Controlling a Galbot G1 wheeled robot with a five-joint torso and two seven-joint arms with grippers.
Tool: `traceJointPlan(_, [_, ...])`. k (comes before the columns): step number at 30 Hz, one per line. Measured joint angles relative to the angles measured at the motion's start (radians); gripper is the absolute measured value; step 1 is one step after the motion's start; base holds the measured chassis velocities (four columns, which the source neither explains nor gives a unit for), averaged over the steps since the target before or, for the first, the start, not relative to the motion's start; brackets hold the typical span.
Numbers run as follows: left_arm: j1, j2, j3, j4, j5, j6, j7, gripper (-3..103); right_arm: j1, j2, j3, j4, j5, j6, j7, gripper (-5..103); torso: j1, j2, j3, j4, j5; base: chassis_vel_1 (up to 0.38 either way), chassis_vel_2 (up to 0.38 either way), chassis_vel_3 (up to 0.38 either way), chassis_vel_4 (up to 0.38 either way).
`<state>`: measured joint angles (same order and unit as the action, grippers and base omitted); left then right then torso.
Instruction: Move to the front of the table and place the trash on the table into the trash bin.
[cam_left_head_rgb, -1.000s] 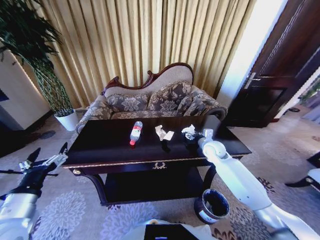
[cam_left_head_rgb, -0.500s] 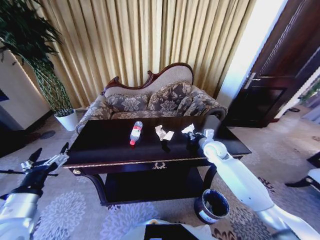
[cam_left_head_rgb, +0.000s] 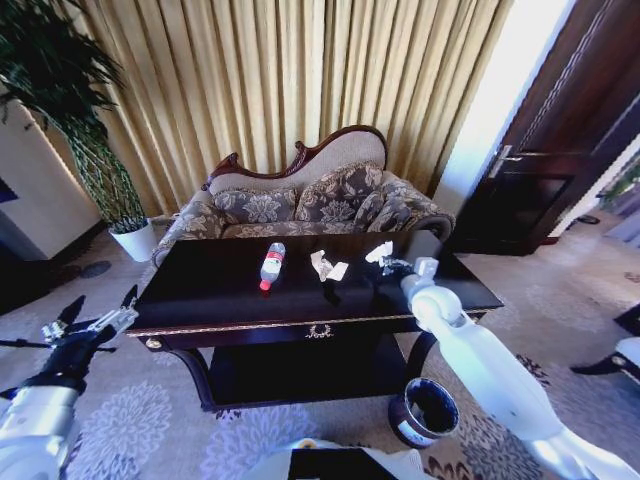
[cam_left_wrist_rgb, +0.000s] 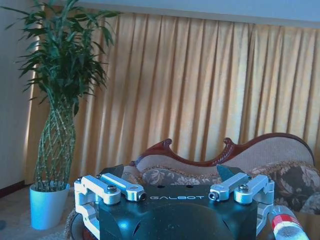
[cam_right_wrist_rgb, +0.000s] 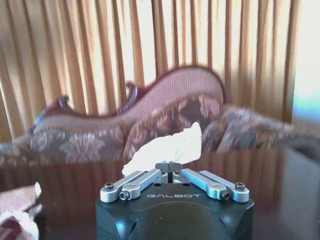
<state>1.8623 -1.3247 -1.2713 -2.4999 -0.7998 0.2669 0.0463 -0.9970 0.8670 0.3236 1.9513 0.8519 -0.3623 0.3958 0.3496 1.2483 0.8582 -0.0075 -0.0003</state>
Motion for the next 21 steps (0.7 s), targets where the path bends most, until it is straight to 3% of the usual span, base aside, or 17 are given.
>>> traceJointPlan(4, [-0.002, 0.027, 0.001, 0.0, 0.0, 0.0, -0.003, 100, -0.101, -0.013, 0.057, 0.102, -0.021, 0.031, -0.001, 0, 0.0, 0.0, 0.0, -0.0002, 0.0001, 0.0, 0.0, 0.0, 0.0])
traceJointPlan(8, [-0.005, 0.058, 0.001, 0.0, -0.014, 0.003, -0.02, 100, -0.236, -0.001, 0.12, 0.216, -0.102, 0.038, -0.009, 0, 0.0, 0.0, 0.0, -0.0001, -0.0002, 0.0, 0.0, 0.0, 0.0])
traceJointPlan(13, [0.016, 0.088, -0.009, 0.0, -0.03, -0.004, -0.024, 100, -0.441, 0.059, 0.187, 0.389, -0.202, 0.042, -0.044, 0, 0.0, 0.0, 0.0, 0.0, 0.0001, 0.0, 0.0, 0.0, 0.0])
traceJointPlan(21, [0.004, 0.102, -0.01, 0.0, -0.035, -0.005, -0.025, 100, -0.602, 0.121, 0.231, 0.497, -0.255, 0.074, -0.045, 0, 0.0, 0.0, 0.0, -0.0001, 0.0, 0.0, 0.0, 0.0, 0.0])
